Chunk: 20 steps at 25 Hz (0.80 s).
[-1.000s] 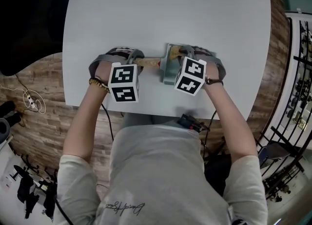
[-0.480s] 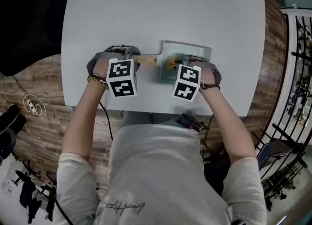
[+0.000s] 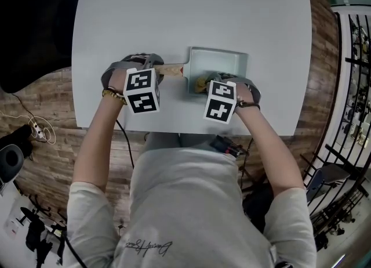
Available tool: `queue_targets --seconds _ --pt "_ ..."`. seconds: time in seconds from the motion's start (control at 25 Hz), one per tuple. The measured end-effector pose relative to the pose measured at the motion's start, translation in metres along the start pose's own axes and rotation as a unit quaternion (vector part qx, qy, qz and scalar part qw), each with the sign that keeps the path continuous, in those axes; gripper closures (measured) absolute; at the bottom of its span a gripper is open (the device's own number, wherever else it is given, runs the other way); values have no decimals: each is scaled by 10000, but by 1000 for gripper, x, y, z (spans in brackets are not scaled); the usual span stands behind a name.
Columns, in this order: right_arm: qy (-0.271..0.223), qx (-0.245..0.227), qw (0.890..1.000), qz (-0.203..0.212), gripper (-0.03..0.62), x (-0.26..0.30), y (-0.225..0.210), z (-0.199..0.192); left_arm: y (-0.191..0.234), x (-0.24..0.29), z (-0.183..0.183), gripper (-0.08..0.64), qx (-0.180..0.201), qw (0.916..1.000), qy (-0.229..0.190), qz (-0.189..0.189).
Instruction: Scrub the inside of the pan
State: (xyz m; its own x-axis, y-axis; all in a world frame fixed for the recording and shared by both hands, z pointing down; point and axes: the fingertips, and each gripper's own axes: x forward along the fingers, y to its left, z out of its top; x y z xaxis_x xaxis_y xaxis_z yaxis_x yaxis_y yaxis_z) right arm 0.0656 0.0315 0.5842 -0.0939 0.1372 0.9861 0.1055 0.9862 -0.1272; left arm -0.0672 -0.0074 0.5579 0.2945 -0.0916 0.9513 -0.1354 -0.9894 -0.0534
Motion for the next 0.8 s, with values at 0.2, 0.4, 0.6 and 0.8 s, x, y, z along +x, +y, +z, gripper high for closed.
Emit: queue_targets --seconds 0.2,0.4,0.6,0.8 --pt "-32 -56 9988 -478 522 0 -13 2 -3 -1 -3 413 159 9998 65 -57" --pt "48 -11 9939 -1102 522 -5 -53 -2 -8 -3 -2 414 256 9996 132 -71" --pt "129 74 9893 -1452 520 -13 -87 -7 -10 -7 1 414 255 9996 107 -80" --pt "185 -2 9886 -1494 522 -15 -91 -9 -10 -7 3 414 182 9998 88 -78"
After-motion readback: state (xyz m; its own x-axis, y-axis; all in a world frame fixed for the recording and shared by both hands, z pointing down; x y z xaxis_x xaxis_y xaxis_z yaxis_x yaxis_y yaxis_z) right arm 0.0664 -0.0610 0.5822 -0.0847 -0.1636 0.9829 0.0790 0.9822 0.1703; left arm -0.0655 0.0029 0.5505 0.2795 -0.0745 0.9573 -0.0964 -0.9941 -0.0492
